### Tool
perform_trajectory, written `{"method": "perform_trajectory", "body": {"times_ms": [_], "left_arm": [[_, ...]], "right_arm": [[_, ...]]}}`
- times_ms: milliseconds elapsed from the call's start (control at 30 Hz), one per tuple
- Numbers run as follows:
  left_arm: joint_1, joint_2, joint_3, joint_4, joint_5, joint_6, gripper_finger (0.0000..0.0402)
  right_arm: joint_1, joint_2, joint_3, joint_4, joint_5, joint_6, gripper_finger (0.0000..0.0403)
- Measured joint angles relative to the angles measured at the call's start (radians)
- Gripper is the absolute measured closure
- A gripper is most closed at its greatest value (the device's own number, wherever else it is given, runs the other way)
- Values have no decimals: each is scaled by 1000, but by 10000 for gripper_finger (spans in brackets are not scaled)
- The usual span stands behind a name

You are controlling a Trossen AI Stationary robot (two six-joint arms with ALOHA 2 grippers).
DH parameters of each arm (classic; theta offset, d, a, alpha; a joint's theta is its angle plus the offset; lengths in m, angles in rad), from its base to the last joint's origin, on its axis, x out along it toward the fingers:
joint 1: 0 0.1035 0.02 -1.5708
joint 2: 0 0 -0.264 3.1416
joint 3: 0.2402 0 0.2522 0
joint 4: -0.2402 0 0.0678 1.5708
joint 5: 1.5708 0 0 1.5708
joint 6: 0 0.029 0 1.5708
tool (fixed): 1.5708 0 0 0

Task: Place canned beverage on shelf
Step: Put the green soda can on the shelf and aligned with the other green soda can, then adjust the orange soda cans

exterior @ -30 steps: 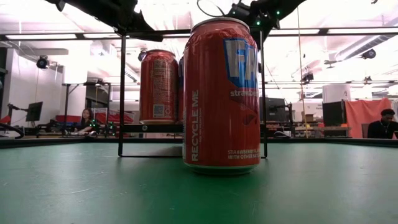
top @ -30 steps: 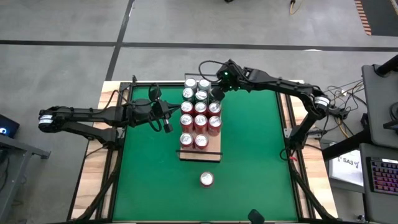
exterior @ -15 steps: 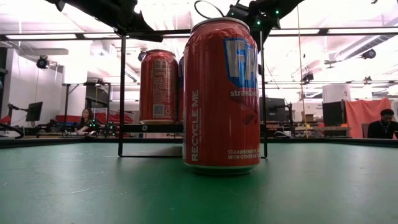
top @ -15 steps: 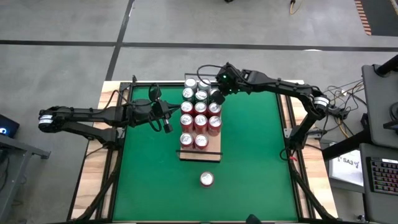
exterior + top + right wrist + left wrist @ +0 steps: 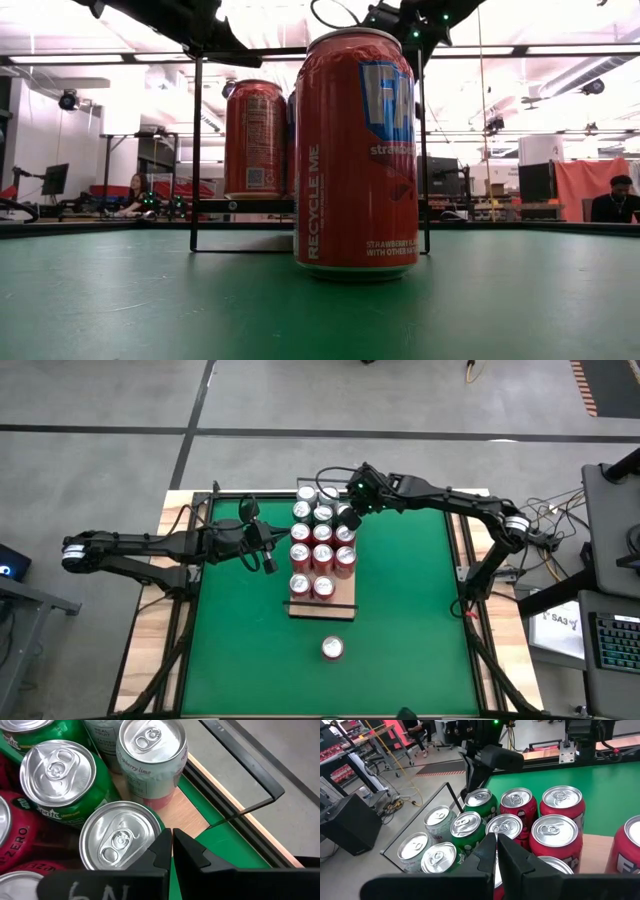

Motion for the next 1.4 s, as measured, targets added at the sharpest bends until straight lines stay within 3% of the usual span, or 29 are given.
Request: {"method": "perform_trajectory", "body": {"times_ms": [567,1000,1400], "left_arm": [[-26,-2,0,-41,0,-64,401],[-250,-26,0,-56,-3,-169,401],[-446,-32,0,-282,-8,-354,401]], "right_arm": [[57,-116,0,0,5,29,394],[358,-207,2,-22,0,193,394],[548,-130,2,-24,-27,477,394]]}}
